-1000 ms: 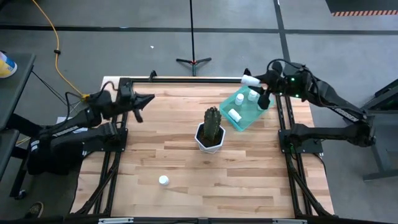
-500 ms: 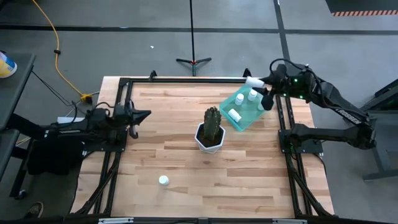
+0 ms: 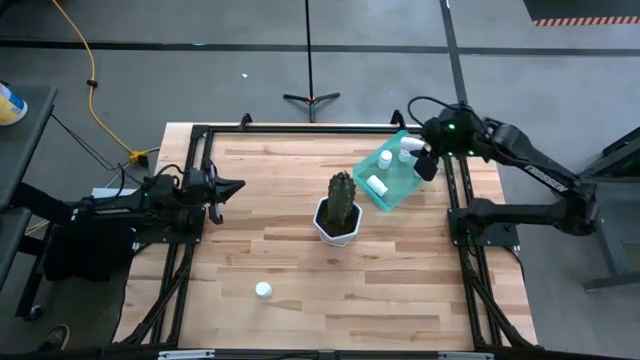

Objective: Pick and place pill bottles into a basket
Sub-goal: Put the white medicine bottle into the blue bin

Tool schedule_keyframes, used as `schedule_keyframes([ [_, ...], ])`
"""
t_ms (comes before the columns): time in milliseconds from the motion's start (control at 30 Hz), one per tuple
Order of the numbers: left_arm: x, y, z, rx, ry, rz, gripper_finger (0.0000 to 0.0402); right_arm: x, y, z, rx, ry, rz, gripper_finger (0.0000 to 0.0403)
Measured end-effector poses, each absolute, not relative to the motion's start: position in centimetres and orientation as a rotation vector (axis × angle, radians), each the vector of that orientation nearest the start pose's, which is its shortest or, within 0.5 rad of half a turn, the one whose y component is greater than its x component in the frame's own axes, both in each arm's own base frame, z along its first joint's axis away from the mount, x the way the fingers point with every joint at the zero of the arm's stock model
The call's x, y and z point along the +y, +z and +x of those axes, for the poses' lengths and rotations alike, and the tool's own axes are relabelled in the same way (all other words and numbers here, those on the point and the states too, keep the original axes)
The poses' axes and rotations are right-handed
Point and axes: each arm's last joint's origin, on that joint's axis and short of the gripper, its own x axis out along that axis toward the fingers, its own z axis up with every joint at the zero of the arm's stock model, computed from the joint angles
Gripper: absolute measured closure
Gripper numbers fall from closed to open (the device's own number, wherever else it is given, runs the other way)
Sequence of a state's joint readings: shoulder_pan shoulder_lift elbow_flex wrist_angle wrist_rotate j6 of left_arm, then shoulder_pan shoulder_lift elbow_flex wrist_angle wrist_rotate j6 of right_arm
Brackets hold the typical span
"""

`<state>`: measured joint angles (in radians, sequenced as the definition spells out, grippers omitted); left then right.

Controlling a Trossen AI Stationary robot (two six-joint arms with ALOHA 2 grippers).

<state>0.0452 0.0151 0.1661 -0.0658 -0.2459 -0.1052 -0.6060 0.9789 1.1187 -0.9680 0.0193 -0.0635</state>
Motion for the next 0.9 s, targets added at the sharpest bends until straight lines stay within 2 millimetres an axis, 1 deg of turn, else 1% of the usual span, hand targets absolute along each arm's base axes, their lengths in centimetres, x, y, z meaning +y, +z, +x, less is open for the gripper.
schedule_keyframes([
  [233, 1.0, 21.1, 8.4, -0.095, 0.270, -0.142, 0.0376, -12.2, 32.0, 16.3, 0.949, -0.574, 0.327, 0.0239],
  [433, 1.1, 21.0, 8.5, -0.083, 0.277, -0.145, 0.0364, -13.1, 29.8, 17.5, 1.090, -0.568, 0.434, 0.0239],
  [600, 1.1, 20.7, 8.5, -0.053, 0.280, -0.143, 0.0378, -13.9, 28.2, 18.6, 1.158, -0.518, 0.493, 0.0239],
  [667, 1.1, 20.6, 8.5, -0.048, 0.281, -0.150, 0.0379, -14.3, 27.4, 19.0, 1.189, -0.499, 0.526, 0.0239],
  [833, 1.1, 20.6, 8.5, -0.044, 0.282, -0.166, 0.0356, -15.4, 24.9, 19.5, 1.343, -0.485, 0.596, 0.0240],
  [900, 1.1, 20.6, 8.5, -0.045, 0.283, -0.166, 0.0356, -15.7, 24.0, 19.7, 1.407, -0.477, 0.610, 0.0240],
])
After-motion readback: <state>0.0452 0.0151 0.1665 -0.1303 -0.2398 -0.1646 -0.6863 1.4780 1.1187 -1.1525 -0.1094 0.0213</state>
